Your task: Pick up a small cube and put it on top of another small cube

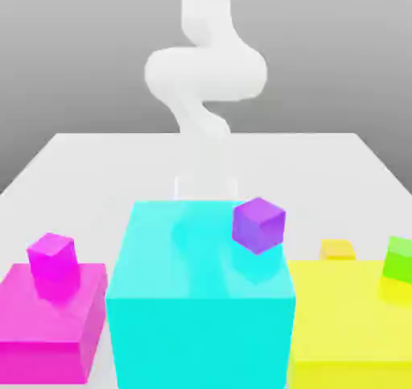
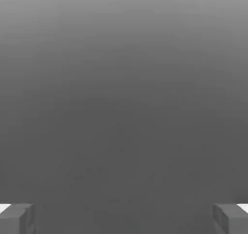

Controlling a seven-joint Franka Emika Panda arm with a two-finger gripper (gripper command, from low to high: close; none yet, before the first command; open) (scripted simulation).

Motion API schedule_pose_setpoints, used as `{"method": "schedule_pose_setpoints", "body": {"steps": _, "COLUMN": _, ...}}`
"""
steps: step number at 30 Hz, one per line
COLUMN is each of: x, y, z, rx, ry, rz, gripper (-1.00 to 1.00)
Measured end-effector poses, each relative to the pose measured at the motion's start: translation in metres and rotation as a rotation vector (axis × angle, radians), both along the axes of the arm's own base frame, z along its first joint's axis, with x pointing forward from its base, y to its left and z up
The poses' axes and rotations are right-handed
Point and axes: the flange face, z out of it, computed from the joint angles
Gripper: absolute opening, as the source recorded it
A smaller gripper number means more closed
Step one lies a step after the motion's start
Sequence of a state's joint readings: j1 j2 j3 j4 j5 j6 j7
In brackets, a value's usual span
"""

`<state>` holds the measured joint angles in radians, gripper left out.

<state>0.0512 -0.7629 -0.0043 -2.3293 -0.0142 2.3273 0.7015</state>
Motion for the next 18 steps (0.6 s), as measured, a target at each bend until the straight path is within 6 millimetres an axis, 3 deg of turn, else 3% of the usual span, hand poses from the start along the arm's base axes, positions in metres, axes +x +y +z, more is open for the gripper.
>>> {"method": "schedule_pose_setpoints", "body": {"steps": 9, "x": 0.037, "y": 0.065, "z": -0.095, "rx": -0.281, "ry": 0.113, "rz": 0.453, "gripper": 0.00}}
{"method": "schedule_pose_setpoints", "body": {"steps": 18, "x": 0.041, "y": 0.130, "z": -0.192, "rx": -0.529, "ry": 0.185, "rz": 0.930, "gripper": 0.00}}
